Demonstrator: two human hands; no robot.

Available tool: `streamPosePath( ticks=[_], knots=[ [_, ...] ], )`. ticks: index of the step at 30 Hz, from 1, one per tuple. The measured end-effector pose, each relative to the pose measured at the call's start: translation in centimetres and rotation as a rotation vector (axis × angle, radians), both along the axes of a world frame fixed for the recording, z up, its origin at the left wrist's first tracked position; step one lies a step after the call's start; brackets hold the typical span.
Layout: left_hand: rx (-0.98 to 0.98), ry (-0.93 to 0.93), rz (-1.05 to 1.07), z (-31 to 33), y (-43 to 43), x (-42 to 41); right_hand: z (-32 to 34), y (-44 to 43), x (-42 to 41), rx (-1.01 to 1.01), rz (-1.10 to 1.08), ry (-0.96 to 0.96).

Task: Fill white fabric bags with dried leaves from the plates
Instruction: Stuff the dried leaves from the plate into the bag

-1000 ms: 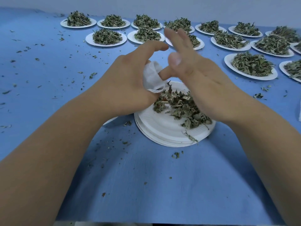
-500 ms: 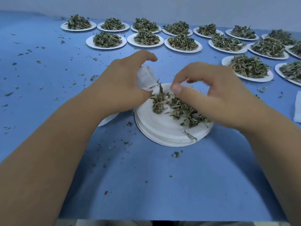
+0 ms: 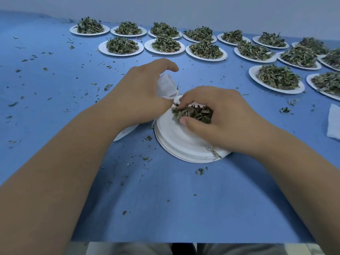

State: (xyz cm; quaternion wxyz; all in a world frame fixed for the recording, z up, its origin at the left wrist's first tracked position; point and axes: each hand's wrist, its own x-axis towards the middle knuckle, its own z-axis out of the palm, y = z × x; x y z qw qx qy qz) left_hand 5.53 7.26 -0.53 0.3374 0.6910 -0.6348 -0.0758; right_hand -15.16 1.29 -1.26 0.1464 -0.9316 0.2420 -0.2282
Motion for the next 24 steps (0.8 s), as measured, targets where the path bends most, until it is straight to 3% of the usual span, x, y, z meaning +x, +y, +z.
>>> streamPosePath(
  ticks=[7, 12, 20, 24],
  knots=[
    [0.005, -0.008, 0.017, 0.1, -0.1, 0.1, 0.0, 1.1, -0.6, 0.012, 0.125, 0.301],
    [0.005, -0.004, 0.015, 0.0, 0.0, 0.2, -0.2, 1.0, 0.1, 0.023, 0.140, 0.253],
    [0.013, -0.022, 0.005, 0.0, 0.0, 0.2, 0.1, 0.6, -0.5, 0.074, 0.026, -0.009],
    [0.019, -0.022, 0.005, 0.0, -0.1, 0.2, 0.9, 1.1, -1.6, 0.110, 0.090, 0.092]
  ],
)
